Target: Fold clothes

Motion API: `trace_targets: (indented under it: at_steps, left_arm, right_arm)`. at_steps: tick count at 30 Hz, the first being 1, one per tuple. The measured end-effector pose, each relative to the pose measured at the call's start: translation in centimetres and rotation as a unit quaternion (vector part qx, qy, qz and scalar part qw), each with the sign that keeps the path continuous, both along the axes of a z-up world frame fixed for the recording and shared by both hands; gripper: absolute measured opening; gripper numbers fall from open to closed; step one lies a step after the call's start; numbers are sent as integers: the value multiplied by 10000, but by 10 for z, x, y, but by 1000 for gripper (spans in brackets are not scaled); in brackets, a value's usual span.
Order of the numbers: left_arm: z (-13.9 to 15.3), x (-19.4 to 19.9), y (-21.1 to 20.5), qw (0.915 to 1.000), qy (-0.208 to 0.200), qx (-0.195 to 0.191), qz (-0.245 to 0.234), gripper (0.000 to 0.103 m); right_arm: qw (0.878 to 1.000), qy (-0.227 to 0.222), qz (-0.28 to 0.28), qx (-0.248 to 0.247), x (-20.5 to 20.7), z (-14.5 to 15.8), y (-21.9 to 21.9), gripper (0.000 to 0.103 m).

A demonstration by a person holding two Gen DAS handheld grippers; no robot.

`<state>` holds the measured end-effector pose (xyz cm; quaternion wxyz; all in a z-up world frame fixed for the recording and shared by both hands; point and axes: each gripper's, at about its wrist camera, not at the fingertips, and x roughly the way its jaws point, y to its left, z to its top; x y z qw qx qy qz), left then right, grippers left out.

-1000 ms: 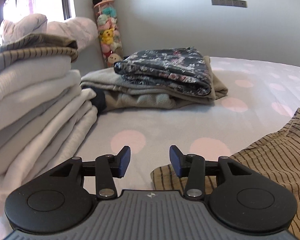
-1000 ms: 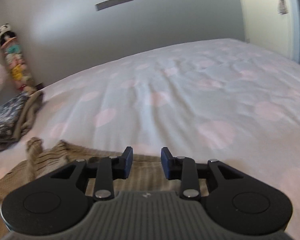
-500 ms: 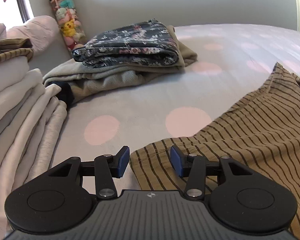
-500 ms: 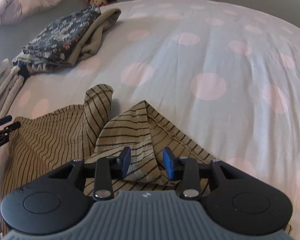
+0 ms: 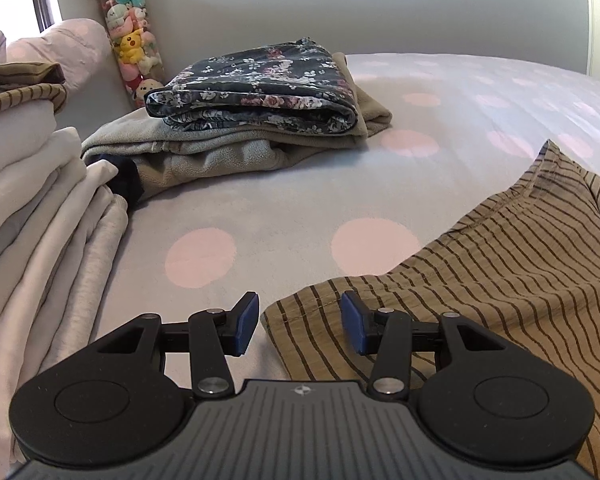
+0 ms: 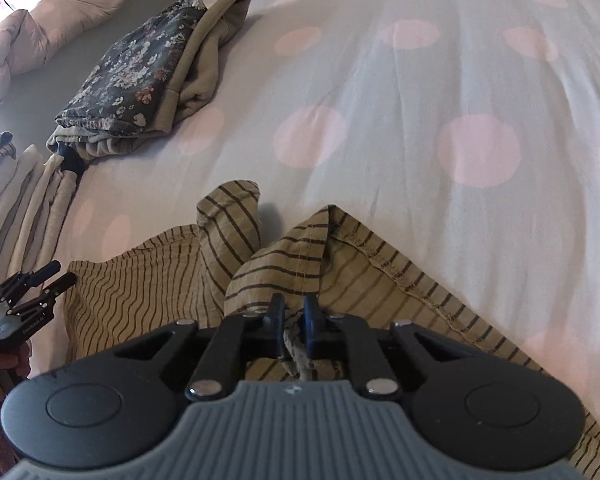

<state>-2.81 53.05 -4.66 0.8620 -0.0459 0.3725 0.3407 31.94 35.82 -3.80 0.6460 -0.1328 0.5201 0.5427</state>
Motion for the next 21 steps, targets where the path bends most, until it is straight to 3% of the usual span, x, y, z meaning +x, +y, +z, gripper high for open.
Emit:
trace_targets:
  at_steps: [4, 7, 10, 11, 15, 16, 18, 21]
  left_arm:
    - [1, -1, 2, 10000, -64, -42, 40, 43]
    - [1, -2, 2, 10000, -77, -33, 33, 43]
    - [2, -2, 2, 10000, -81, -17, 29, 43]
    - [1, -2, 4, 9999, -92, -41, 49, 43]
    - [-1, -1, 5, 9999, -114, -81, 64, 44]
    - [-1, -1, 5, 9999, -106, -83, 53, 44]
    - [-2, -1, 4, 9999, -92, -84, 40, 45]
    - [-2, -1, 4, 9999, -88, -69, 35, 45]
  right_arm:
    - [9991, -397, 31, 128, -7, 13, 10, 4]
    - [9979, -620, 126, -149, -11, 12, 23, 4]
    - [9956, -826, 193, -399, -11, 9, 26, 28]
    - [9956, -804, 171, -445, -9, 8, 25, 43]
    - [9951, -635, 324, -680, -10, -2, 20, 38]
    - [9951, -591, 365, -699, -11, -3, 19, 34]
    - [9958, -532, 399, -628, -13, -4, 18, 8]
    - [9965, -497, 443, -505, -17, -3, 18, 4]
